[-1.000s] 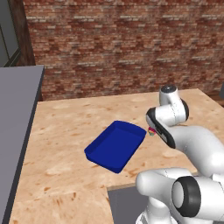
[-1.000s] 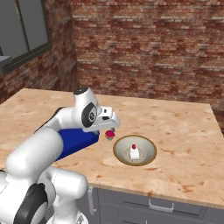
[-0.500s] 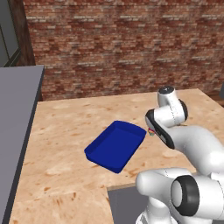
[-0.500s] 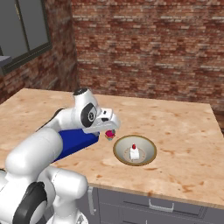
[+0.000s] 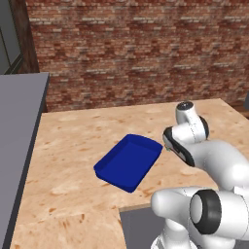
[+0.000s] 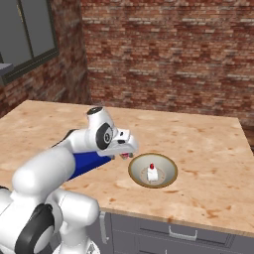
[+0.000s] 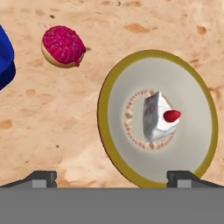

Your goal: Place the bowl with cake and the cupcake onto the tray.

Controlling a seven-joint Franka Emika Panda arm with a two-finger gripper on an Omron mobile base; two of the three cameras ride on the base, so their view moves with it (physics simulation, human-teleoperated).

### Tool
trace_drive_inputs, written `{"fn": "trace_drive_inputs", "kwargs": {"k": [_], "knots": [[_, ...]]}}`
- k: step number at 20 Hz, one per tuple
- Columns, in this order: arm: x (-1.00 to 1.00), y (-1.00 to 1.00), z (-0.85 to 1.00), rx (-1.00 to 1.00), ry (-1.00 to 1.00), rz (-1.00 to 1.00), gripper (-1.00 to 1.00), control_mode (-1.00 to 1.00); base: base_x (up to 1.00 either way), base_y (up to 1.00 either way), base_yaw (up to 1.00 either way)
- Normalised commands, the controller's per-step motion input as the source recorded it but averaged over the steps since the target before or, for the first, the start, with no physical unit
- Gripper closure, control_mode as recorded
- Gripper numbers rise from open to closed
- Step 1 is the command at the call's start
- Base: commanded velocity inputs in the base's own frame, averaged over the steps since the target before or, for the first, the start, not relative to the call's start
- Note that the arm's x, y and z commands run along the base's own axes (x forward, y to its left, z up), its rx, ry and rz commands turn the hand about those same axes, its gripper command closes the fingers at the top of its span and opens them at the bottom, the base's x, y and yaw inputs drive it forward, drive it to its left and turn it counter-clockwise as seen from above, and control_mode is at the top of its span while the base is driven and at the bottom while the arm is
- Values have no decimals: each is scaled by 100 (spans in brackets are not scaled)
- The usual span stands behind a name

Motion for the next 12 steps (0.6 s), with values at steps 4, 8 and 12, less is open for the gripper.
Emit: {"fn": "trace_drive_inputs", "kwargs": {"k": [4, 8, 12], "knots": [[0, -11, -30, -1, 0, -2, -100, -100, 0, 0, 0], [0, -5, -27, -3, 0, -1, -100, -100, 0, 0, 0], [0, -5, -25, -2, 0, 0, -100, -100, 0, 0, 0]]}}
